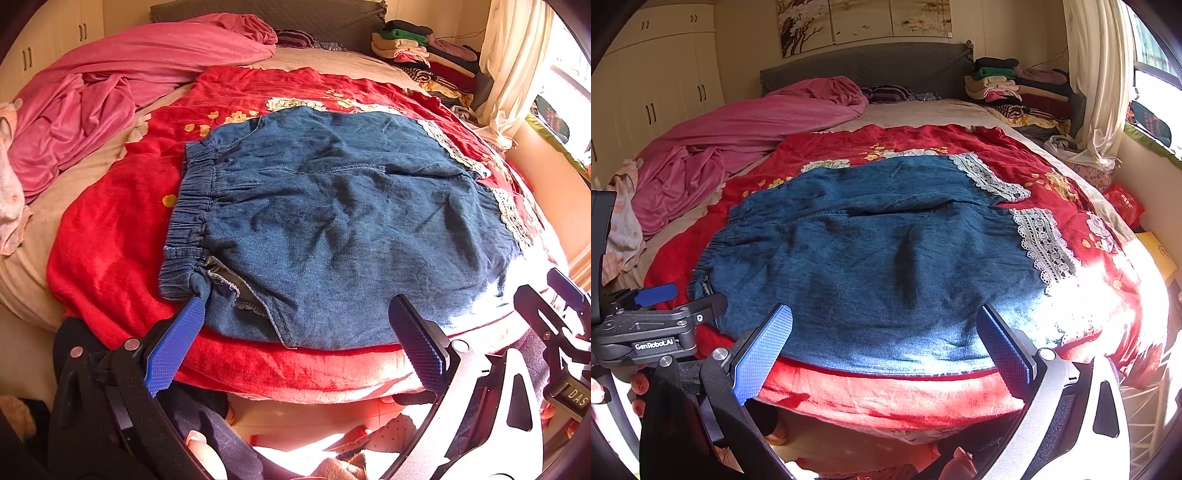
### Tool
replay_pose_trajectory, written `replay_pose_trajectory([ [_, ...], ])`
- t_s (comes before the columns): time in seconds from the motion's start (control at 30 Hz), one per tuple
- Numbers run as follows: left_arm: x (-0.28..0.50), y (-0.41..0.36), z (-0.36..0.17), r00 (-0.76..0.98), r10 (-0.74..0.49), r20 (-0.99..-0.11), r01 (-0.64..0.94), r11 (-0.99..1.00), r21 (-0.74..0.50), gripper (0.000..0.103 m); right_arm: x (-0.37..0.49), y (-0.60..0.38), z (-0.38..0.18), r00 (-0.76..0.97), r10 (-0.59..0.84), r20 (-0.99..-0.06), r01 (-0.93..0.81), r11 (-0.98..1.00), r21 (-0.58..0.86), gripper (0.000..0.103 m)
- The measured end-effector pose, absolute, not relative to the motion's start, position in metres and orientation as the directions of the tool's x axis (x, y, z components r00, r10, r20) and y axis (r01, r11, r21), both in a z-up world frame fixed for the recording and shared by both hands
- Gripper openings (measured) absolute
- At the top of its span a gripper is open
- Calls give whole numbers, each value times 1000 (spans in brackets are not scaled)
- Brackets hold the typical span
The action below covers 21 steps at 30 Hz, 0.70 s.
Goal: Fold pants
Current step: 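Grasp the elastic waistband with the left tool while the right tool grasps the waistband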
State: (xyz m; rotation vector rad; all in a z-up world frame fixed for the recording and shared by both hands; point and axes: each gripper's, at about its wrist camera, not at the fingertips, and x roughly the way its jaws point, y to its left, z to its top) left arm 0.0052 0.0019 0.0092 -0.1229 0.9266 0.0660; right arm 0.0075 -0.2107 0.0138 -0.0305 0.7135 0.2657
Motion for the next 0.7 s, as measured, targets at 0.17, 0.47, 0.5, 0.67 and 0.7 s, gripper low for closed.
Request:
replay_pose_trajectory([
  [0.17, 11, 4, 8, 601, -3, -799, -111, 990, -87, 94, 22, -204, 14, 704, 249, -665, -273, 959, 70, 99],
  [0.47, 32, 18, 7, 608, 7, -794, -128, 988, -89, 94, 60, -185, 23, 689, 278, -670, -323, 945, 60, 99],
  [0.5, 35, 21, 7, 610, 7, -792, -132, 987, -92, 94, 67, -182, 24, 683, 285, -673, -334, 941, 59, 99],
  [0.67, 57, 44, 9, 612, 18, -791, -156, 983, -98, 94, 101, -164, 31, 661, 318, -679, -389, 920, 53, 99],
  [0.7, 62, 52, 10, 611, 21, -791, -163, 982, -100, 94, 109, -160, 34, 657, 330, -678, -402, 914, 55, 99],
])
